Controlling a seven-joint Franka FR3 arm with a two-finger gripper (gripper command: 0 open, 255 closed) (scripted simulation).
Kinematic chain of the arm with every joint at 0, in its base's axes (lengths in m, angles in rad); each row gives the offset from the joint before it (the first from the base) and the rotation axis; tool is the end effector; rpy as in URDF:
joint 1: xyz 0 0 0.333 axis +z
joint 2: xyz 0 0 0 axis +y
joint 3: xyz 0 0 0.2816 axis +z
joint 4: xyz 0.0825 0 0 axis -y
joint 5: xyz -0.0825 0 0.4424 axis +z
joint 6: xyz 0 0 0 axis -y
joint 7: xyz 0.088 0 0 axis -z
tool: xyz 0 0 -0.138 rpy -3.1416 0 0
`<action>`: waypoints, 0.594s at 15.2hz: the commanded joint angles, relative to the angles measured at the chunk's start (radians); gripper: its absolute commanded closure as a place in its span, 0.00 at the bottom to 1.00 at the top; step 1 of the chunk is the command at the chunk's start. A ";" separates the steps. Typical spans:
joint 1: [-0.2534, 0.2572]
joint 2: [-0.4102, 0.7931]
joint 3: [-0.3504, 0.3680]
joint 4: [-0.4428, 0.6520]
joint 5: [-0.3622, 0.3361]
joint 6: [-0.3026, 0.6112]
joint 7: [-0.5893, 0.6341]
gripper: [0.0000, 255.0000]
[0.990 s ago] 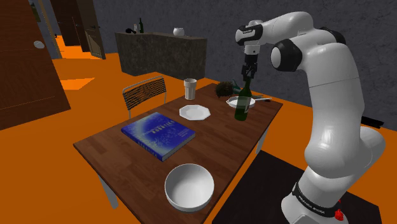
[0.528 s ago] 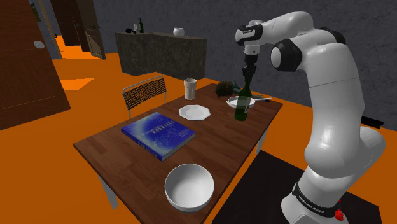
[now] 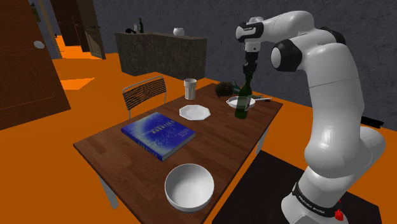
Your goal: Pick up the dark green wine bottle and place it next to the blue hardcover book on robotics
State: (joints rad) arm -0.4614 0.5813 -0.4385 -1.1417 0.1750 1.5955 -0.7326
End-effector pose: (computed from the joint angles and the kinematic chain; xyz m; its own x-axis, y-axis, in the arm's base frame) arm 0.5296 -0.5188 0.4166 0.9874 -0.1222 -0.1003 -0.1236 -0.9923 -0.0078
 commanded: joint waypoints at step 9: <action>-0.046 0.052 0.004 0.228 0.016 -0.171 0.002 1.00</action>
State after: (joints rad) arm -0.5025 0.6297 -0.4341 -0.9355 0.1897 1.4417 -0.7300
